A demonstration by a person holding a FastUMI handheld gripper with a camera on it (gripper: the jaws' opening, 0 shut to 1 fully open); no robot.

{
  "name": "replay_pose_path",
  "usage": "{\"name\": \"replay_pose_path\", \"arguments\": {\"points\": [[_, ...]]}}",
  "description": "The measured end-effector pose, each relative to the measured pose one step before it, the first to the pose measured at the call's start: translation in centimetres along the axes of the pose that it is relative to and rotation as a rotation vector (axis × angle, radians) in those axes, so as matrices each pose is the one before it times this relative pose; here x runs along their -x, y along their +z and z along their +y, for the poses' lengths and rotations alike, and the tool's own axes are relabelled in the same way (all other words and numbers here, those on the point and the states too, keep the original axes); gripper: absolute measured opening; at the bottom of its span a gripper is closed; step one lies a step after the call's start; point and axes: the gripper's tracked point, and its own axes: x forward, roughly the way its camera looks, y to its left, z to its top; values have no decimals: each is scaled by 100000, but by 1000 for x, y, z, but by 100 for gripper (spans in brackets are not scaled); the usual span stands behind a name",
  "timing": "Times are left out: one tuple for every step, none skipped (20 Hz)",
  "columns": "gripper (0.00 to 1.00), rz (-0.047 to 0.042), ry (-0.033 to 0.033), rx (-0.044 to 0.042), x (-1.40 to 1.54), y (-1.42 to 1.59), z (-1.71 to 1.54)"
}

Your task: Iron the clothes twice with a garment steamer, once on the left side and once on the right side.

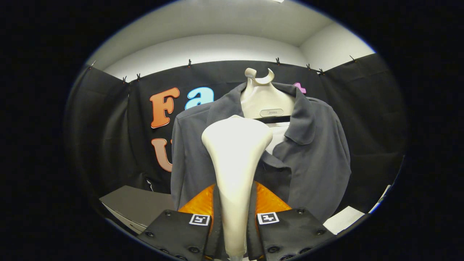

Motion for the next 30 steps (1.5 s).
{"name": "replay_pose_path", "arguments": {"points": [[34, -329, 484, 293, 104, -144, -52], [34, -64, 296, 528, 129, -109, -48], [34, 8, 242, 224, 49, -185, -18], [34, 457, 215, -210, 126, -432, -27], [34, 616, 122, -440, 25, -526, -66], [34, 751, 155, -426, 3, -568, -164], [34, 1010, 216, -261, 99, -684, -93], [34, 1328, -1, -169, 79, -864, -100], [34, 1124, -150, -257, 88, -909, -139], [34, 1165, -284, -260, 170, -910, -144], [34, 1346, -214, -140, -9, -1020, -118], [34, 1039, -112, -378, 107, -885, -62], [34, 887, -290, -679, 40, -960, -219], [34, 1027, -170, -426, -174, -963, -162], [34, 836, -221, -417, 47, -778, -170], [34, 429, -200, -237, 277, -587, -223], [34, 374, 5, 251, 48, -582, -108], [34, 482, -125, 440, 86, -597, -79], [34, 452, -162, 362, 86, -584, -132], [34, 706, -218, 254, -12, -614, -176], [33, 668, -178, 108, 87, -605, -113], [34, 660, -262, -33, 131, -643, -123], [34, 810, -283, -315, 122, -703, -155], [34, 912, -226, -413, 30, -644, -239], [34, 920, -475, -199, -62, -749, -280], [34, 774, -515, 34, 100, -593, -190], [34, 774, -282, 128, 75, -601, -172], [34, 717, -201, 112, 140, -580, -143], [34, 879, -246, 118, 66, -600, -153], [33, 1012, -221, -71, -43, -611, -200]]}}
